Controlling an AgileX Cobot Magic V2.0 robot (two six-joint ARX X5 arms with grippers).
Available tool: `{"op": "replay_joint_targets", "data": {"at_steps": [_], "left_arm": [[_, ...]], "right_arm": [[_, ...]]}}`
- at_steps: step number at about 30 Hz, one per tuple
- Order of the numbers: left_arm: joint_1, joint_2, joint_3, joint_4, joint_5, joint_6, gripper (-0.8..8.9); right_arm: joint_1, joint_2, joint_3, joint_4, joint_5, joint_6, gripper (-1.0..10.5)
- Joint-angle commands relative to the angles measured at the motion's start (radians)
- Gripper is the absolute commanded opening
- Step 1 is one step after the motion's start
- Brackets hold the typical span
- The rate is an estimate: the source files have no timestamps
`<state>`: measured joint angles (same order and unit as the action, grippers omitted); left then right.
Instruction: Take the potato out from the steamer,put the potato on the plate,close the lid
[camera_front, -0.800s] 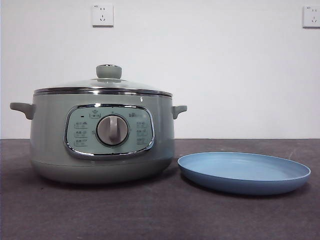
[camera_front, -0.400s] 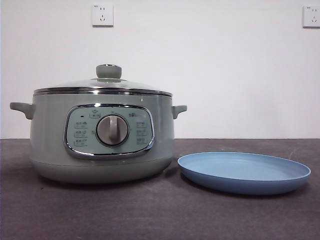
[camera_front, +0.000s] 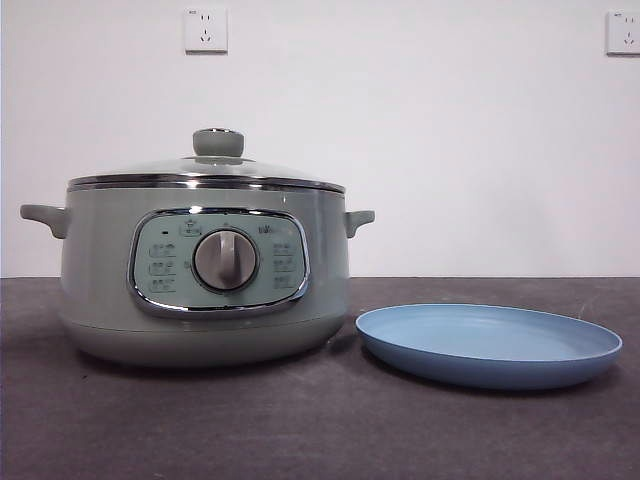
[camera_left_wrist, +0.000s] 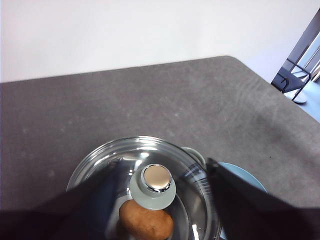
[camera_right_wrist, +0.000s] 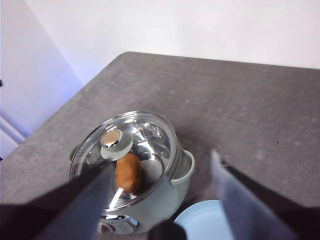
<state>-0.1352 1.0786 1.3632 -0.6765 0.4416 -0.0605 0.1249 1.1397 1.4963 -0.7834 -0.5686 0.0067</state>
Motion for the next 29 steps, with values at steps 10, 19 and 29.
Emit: {"op": "replay_joint_targets", "data": {"at_steps": [10, 19, 29], "left_arm": [[-0.132, 0.158, 0.001, 0.1, -0.112, 0.008, 4.7], [-0.235, 0.309, 0.001, 0.151, -0.24, 0.014, 4.7], [-0.283, 0.438, 0.001, 0.151, -0.341, 0.039, 4.69]], "right_arm": [[0.003, -0.003, 0.005, 0.007, 0.002, -0.004, 6.3], [0.003, -0.003, 0.005, -0.012, 0.033, -0.003, 6.3], [0.003, -0.003, 0.005, -0.027, 0.051, -0.003, 6.3]]}}
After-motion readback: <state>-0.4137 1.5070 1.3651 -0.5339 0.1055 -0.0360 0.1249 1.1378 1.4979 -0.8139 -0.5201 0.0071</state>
